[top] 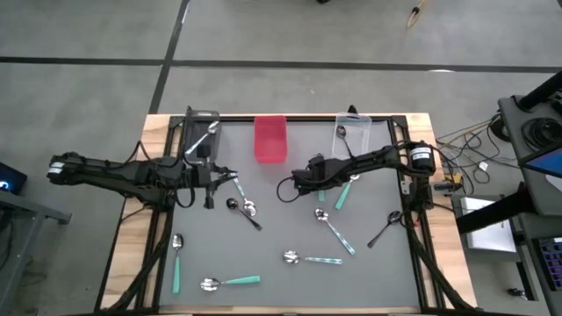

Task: Sort silverware by color (type)
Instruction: Put the light blue spoon into the red bin

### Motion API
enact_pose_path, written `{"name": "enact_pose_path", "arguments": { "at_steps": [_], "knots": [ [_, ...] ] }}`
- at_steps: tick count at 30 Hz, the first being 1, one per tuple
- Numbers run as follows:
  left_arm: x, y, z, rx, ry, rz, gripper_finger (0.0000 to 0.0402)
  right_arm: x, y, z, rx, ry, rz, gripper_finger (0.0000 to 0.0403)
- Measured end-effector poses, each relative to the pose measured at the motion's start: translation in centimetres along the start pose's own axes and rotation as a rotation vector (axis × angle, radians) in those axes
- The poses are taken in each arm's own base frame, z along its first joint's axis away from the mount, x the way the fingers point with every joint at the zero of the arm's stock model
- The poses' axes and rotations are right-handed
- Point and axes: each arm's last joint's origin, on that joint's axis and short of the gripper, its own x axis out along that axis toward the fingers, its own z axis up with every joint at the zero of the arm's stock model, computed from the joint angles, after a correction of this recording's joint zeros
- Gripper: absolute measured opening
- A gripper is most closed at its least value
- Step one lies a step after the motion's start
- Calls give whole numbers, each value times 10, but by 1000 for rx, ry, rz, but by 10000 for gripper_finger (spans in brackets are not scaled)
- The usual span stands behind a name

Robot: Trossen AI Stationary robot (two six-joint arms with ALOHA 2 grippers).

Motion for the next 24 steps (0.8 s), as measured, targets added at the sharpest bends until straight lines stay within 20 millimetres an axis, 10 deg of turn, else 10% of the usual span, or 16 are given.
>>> {"name": "enact_pose_path", "arguments": {
  "at_steps": [24],
  "knots": [
    [0,0,0,1,2,0,34,-75,46,22,-171,-89,249,40]
  ]
}}
